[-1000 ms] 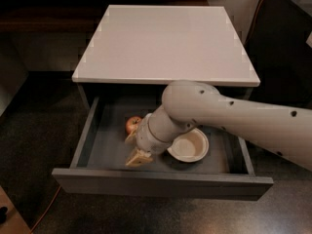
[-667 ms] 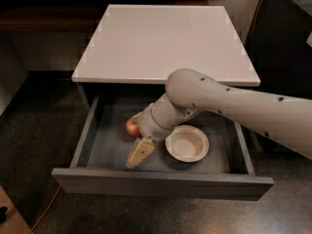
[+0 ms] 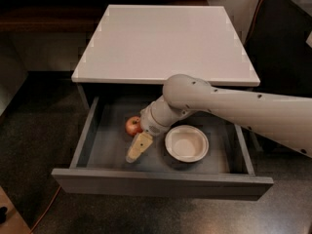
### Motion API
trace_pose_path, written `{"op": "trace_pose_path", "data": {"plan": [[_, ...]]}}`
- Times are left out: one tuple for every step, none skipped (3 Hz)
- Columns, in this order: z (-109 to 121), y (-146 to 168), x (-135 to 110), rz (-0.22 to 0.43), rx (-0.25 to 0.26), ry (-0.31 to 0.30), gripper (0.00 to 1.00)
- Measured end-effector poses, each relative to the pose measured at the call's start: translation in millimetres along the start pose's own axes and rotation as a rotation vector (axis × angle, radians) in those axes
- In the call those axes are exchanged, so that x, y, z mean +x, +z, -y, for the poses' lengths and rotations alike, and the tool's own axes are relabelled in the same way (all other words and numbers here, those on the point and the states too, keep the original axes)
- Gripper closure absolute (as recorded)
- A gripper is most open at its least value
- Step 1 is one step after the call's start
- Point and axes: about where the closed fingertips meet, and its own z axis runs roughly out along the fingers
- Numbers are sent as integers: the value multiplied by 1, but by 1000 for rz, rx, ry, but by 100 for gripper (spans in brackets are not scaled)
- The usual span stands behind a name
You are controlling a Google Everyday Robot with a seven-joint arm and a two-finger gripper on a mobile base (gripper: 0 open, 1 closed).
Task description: Pick apple from top drawer and place on counter
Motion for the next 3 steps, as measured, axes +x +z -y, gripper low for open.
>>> {"op": "trace_pose_path", "data": {"plan": [[21,14,6,-27,96,74,0],[47,37,13,-33,192,159,0],[61,53,17,-29,226,197,0]]}}
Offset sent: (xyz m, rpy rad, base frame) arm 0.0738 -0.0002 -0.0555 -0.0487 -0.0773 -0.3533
